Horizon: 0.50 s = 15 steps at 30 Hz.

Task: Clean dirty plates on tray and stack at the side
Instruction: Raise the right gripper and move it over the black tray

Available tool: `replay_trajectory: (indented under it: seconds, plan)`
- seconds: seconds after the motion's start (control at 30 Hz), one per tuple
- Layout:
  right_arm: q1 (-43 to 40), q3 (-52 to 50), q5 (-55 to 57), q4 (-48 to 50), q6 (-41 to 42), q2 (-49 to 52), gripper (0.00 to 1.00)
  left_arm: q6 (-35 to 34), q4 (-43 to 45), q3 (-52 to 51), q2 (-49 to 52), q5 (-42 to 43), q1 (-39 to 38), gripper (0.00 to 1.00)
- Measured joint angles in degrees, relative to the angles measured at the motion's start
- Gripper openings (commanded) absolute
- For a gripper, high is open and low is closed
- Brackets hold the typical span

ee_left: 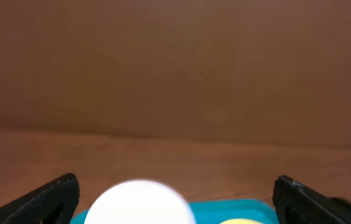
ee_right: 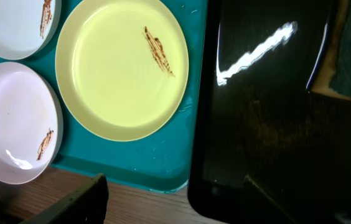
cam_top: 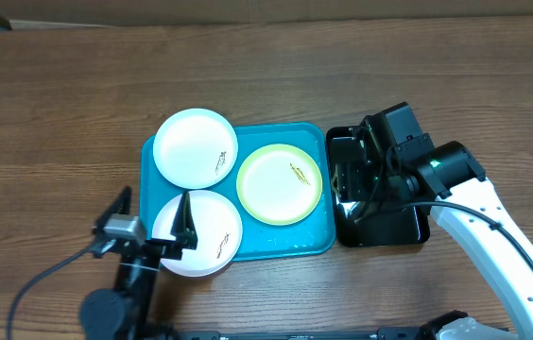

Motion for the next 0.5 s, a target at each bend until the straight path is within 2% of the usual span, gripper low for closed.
replay_trajectory:
  seconds: [0.1, 0.2, 0.4, 0.47, 0.5]
  plan:
    - [0.00, -0.04, 0.04, 0.07, 0.07, 0.00, 0.84, 0.44, -4.31, 12.33, 7.91, 3.96, 0.00, 1.00]
    - [0.00, -0.07, 0.04, 0.11, -0.02, 0.00, 0.90, 0.74, -15.85, 26.47, 18.51, 10.36, 0.00, 1.00]
    - [-0.02, 0.22, 0.04, 0.92, -0.02, 0.00, 0.96, 1.31, -45.13, 58.40, 48.26, 22.71, -0.02, 1.00]
    - [-0.02, 1.38, 0.02, 0.13, 0.00, 0.00, 0.98, 1.25, -51.34, 67.71, 59.52, 26.25, -0.02, 1.00]
    - [0.00, 2.25, 0.07, -0.57, -0.04, 0.04, 0.98, 0.96, -52.37, 69.24, 62.31, 27.34, 0.00, 1.00]
